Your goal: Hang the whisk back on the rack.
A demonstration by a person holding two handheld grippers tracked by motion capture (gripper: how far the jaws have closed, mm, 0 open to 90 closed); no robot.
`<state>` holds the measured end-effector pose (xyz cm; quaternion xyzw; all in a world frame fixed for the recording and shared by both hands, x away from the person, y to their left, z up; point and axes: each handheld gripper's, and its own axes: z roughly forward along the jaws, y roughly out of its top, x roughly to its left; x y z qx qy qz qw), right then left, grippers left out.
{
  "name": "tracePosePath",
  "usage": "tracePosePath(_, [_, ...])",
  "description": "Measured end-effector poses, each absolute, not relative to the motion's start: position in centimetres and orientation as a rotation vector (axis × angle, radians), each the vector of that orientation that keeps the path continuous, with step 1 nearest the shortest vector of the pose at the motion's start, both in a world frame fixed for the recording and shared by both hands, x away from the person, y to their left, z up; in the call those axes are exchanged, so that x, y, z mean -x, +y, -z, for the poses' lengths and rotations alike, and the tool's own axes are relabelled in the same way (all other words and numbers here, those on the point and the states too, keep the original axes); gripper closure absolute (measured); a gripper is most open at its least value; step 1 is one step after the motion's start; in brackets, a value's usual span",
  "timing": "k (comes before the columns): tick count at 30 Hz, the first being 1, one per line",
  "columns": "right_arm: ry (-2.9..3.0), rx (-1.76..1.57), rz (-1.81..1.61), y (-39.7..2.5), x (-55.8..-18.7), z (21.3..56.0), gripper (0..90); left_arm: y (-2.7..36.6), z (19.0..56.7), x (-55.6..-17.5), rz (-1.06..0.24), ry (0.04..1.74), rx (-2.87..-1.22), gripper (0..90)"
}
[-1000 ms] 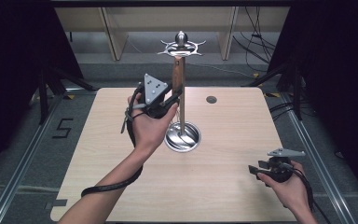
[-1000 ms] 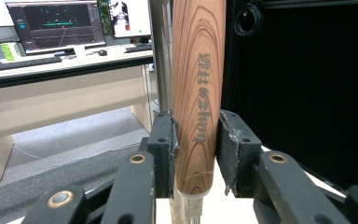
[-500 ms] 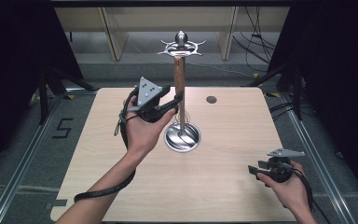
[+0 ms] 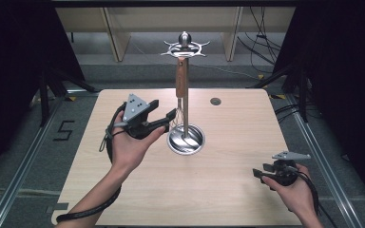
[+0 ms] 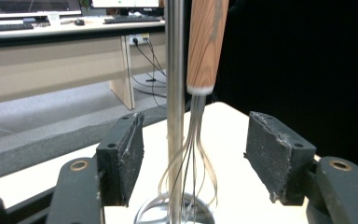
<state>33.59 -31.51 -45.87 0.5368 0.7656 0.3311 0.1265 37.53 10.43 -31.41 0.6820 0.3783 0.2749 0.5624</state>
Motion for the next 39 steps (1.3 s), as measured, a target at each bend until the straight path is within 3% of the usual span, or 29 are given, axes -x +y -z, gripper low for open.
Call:
tracePosePath(24, [2.228,-1.558,-0.963,-31.4,-33.6,45.9,47.8,17.0,36.5,-34.2,-0.694,0.984,-1.652,40.9])
tracePosePath(39, [2.237,-1.557,-0.960,-31.4,-33.7,46.0,47.4,20.8,44.3,-32.5,-0.656,1.085,-1.805,42.2])
